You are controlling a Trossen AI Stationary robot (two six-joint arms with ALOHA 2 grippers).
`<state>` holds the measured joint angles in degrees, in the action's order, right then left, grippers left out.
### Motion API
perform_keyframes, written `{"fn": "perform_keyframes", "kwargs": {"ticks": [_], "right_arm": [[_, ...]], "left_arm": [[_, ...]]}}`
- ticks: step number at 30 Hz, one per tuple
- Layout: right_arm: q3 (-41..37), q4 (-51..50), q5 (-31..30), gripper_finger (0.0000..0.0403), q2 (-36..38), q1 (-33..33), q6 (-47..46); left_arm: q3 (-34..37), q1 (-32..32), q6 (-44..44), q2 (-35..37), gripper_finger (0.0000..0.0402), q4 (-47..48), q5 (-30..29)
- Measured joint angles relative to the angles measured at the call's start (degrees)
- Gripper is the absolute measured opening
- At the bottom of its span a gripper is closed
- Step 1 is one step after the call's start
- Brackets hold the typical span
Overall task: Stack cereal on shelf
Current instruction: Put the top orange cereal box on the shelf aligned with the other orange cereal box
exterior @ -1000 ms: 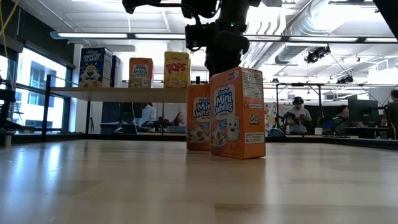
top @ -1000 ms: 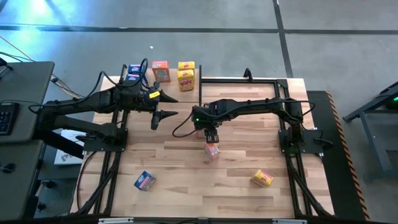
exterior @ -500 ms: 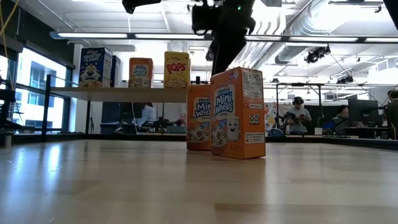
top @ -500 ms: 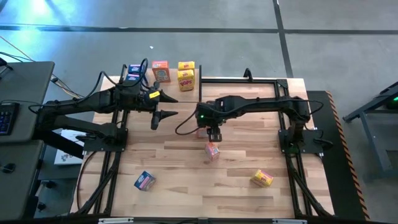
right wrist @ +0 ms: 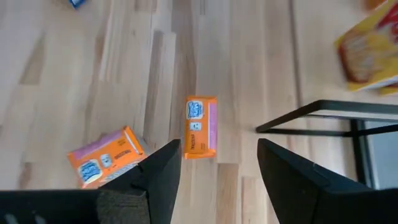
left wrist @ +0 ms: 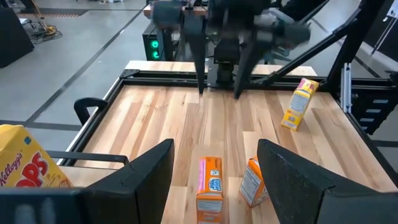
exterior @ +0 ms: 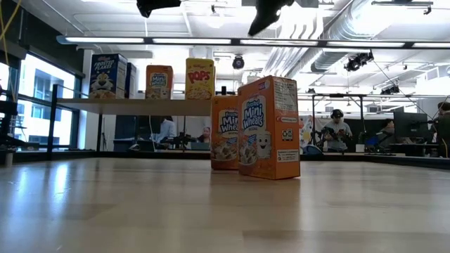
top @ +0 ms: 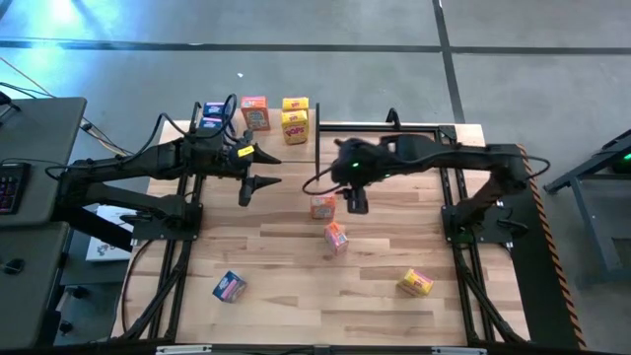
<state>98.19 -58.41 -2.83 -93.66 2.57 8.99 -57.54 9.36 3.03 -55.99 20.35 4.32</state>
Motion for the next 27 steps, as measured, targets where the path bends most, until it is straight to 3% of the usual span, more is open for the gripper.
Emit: {"fn": "perform_keyframes", "kwargs": {"ticks": [5, 14, 27], "right_arm": [[-6.58, 5.26, 0.02, 0.0205, 7.98, 0.0, 1.05], [-32.87, 23.18, -0.33, 0.0205, 29.33, 0.0, -3.27], [-63.04, 43.31, -0.6, 0.0205, 56.19, 0.02, -5.39]], "left_arm": [[0.0, 0.0, -0.02, 0.0, 0.0223, 0.03, 0.0], [0.0, -0.01, -0.02, 0.0, 0.0223, -0.04, -0.04], [0.0, -0.01, -1.46, 0.0, 0.0223, -0.04, -0.09]]}}
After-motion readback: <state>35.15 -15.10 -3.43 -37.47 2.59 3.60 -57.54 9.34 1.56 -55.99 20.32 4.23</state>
